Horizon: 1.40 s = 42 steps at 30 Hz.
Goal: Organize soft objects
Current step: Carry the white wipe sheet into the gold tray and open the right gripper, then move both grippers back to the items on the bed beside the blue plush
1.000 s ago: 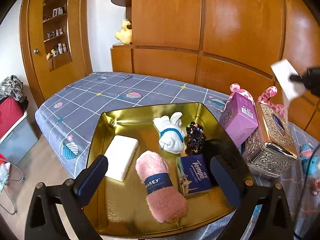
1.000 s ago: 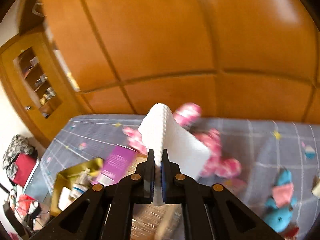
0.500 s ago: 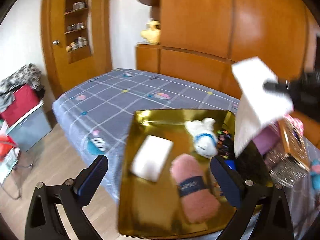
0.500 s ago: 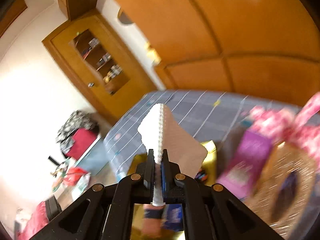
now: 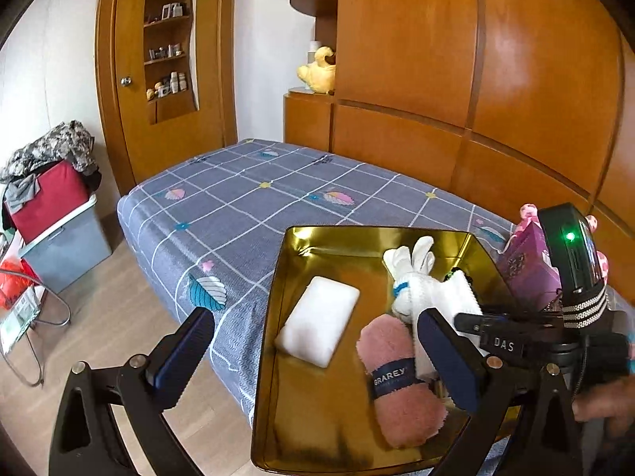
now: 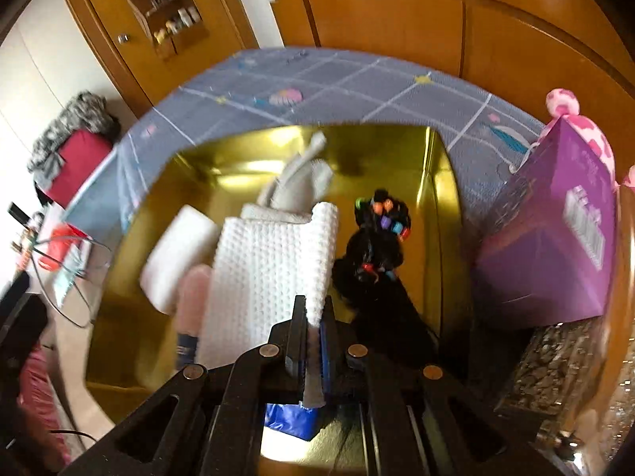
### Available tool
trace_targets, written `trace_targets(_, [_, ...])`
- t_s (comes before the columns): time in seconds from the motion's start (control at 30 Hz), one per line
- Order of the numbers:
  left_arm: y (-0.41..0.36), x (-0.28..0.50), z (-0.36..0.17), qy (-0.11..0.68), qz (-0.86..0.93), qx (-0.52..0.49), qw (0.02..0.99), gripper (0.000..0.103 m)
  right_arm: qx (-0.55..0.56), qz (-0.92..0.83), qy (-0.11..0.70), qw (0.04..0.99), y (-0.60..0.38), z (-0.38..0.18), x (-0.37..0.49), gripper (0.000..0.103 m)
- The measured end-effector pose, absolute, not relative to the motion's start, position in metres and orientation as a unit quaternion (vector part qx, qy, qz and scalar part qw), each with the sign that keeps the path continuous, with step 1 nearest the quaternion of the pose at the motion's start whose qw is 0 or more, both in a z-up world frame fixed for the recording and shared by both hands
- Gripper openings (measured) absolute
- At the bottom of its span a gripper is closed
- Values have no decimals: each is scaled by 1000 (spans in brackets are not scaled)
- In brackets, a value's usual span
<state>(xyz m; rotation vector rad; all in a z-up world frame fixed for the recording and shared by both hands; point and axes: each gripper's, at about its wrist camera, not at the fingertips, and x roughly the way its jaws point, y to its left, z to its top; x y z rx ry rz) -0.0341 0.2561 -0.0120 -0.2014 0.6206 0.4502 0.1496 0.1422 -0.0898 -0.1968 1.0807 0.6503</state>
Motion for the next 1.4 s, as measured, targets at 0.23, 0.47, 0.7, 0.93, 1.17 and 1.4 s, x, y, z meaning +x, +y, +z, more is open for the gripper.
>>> trace_targets(0.23, [251, -37, -3, 295, 224, -88, 925, 103, -66, 309, 490, 812, 126, -77, 142, 33])
trace_targets(0.47, [243, -38, 0, 295, 219, -81, 927, 103, -60, 289, 454, 841, 109, -54, 131, 45])
trace_targets(0.7, [232, -38, 0, 297, 206, -74, 930, 103, -48, 271, 422, 864, 88, -36, 118, 45])
trace_targets(0.93, [224, -38, 1, 297, 193, -68, 933, 103, -33, 266, 397, 878, 69, -20, 107, 45])
trace_targets(1.17, [217, -39, -1, 301, 183, -62, 934, 103, -17, 269, 382, 884, 51, -8, 97, 45])
trace_targets(1.4, [212, -39, -2, 303, 176, -58, 935, 103, -4, 262, 379, 888, 30, -2, 91, 45])
